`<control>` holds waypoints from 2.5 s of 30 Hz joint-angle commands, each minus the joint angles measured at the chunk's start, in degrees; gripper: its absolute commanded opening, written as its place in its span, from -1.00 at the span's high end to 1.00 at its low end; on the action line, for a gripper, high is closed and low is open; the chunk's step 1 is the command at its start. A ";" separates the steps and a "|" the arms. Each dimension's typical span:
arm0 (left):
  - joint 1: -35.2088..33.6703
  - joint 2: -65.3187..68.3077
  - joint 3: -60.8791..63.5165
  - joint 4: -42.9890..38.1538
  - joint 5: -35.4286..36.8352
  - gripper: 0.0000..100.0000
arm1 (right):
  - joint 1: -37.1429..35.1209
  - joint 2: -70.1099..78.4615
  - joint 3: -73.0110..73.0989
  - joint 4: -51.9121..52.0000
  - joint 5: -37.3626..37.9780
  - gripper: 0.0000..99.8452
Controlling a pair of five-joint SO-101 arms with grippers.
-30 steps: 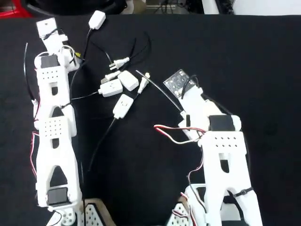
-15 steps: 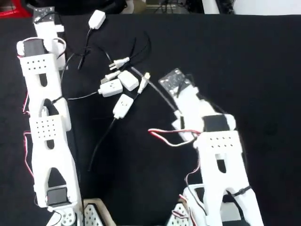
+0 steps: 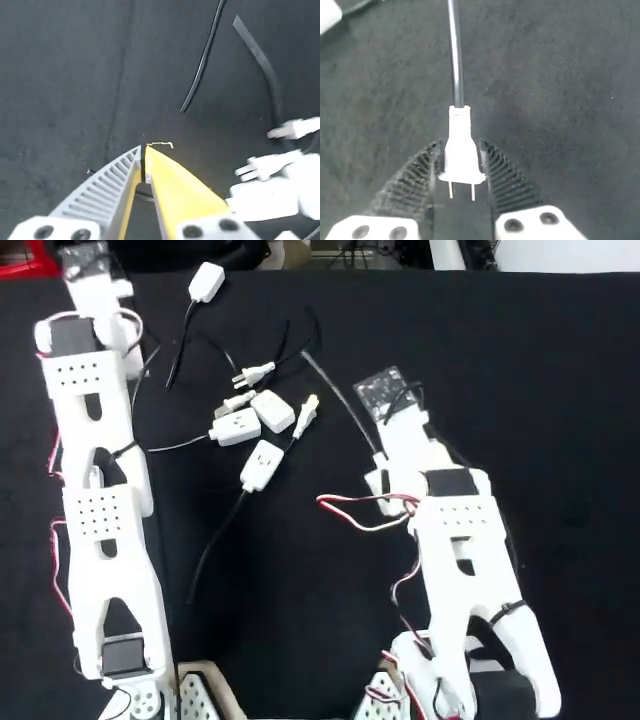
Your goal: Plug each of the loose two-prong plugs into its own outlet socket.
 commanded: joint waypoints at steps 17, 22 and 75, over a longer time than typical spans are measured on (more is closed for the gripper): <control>6.46 -55.91 30.81 0.44 1.41 0.95 | -1.05 1.45 15.25 -28.75 -12.48 0.98; 8.13 -88.44 64.22 0.09 -0.09 0.95 | -1.05 1.45 15.43 -26.20 -12.66 0.98; -2.95 -160.88 190.46 -50.81 -29.36 0.93 | -8.26 -13.05 29.76 -27.08 -16.35 0.98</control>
